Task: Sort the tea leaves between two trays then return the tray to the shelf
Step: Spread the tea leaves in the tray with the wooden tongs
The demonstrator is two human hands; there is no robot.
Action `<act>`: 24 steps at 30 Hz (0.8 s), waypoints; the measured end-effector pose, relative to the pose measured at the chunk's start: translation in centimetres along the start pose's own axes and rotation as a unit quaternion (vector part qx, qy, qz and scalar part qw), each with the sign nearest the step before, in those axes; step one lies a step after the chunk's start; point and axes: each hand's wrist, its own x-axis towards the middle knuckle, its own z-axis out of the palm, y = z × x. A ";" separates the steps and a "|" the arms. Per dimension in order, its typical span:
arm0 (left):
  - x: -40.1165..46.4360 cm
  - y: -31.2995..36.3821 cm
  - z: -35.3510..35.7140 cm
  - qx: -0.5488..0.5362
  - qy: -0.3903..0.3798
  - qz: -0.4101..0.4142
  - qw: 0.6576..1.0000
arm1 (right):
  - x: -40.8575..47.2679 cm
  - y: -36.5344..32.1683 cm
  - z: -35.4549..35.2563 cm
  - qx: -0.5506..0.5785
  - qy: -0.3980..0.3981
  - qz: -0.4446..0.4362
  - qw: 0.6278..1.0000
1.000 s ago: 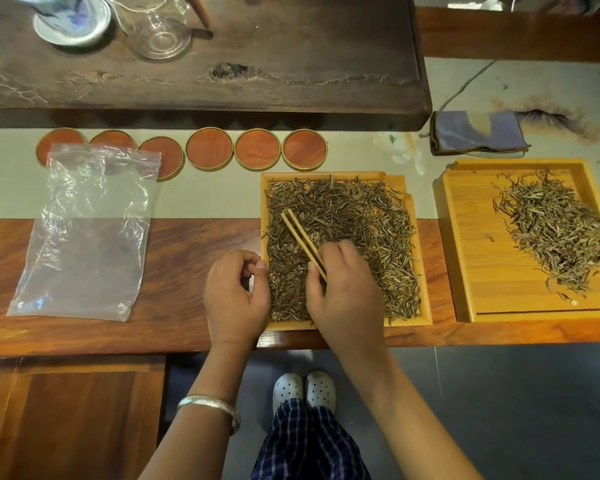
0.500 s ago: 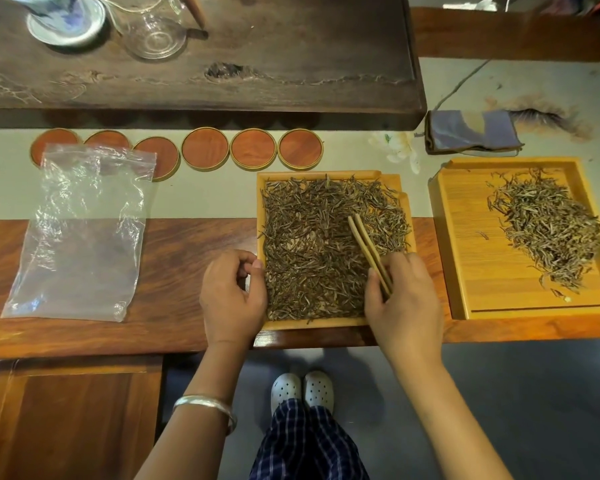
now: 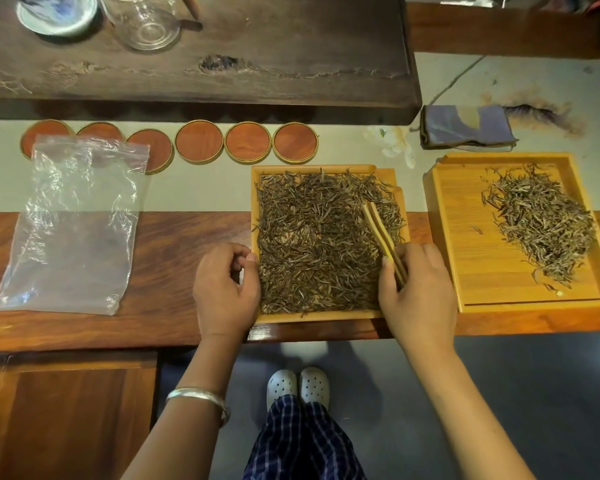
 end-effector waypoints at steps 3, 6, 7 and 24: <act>0.0 0.0 0.0 0.000 0.000 0.000 1.000 | 0.3 0.8 -0.5 -0.003 0.017 0.014 1.000; 0.0 0.0 0.0 -0.002 0.001 0.001 1.000 | 0.5 1.1 -0.6 0.000 0.011 0.026 1.000; 0.0 0.0 0.0 -0.002 0.000 0.002 1.000 | 0.6 1.0 -0.5 0.002 0.007 0.025 1.000; 0.0 -0.3 0.2 0.008 0.007 0.014 1.000 | 2.6 0.7 -0.5 0.017 0.016 -0.007 1.000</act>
